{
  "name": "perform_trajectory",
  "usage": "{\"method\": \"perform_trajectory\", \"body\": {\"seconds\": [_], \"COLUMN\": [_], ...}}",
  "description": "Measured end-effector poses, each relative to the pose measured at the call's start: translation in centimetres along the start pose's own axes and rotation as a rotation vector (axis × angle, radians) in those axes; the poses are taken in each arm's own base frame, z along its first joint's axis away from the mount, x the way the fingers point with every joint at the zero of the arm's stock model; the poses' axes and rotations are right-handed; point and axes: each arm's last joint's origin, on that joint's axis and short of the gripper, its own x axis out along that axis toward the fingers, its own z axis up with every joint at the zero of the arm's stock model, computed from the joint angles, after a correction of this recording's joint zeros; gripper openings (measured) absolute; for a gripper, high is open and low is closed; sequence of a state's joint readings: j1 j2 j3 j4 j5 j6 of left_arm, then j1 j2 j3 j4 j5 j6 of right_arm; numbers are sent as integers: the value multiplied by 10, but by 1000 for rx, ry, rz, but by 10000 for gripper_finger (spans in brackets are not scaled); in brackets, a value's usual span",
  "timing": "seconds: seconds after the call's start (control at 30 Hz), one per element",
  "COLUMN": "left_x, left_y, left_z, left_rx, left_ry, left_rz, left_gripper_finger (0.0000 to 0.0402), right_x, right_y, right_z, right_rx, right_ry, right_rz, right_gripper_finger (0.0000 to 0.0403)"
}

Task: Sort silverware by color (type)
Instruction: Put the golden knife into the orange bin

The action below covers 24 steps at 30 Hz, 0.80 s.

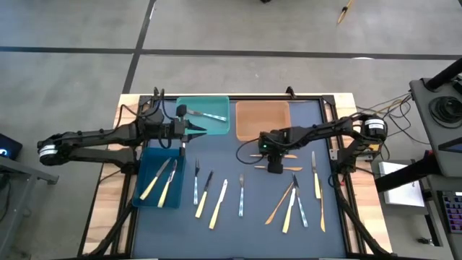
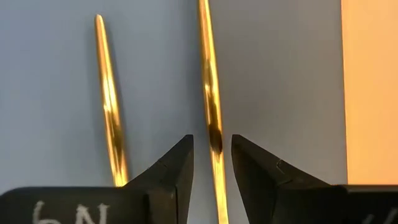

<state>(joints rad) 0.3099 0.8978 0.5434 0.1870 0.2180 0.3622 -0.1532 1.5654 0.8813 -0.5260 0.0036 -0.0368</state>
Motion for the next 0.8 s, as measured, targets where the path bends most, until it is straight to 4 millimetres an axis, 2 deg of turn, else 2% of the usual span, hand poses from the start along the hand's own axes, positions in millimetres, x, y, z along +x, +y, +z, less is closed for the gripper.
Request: {"method": "perform_trajectory", "body": {"seconds": [0.23, 0.57, 0.8], "left_x": [0, 0, 0], "left_y": [0, 0, 0], "left_z": [0, 0, 0], "left_rx": [-4, -4, -15], "left_ry": [0, -1, 0], "left_rz": [0, 0, 0], "left_gripper_finger": [37, 37, 37], "right_x": [7, 7, 7], "right_y": [0, 0, 0], "right_z": [-7, -7, -6], "right_rx": [2, -14, -27], "right_ry": [-7, -13, -18], "right_rz": [-4, -1, -4], "right_gripper_finger": [78, 20, 15]}}
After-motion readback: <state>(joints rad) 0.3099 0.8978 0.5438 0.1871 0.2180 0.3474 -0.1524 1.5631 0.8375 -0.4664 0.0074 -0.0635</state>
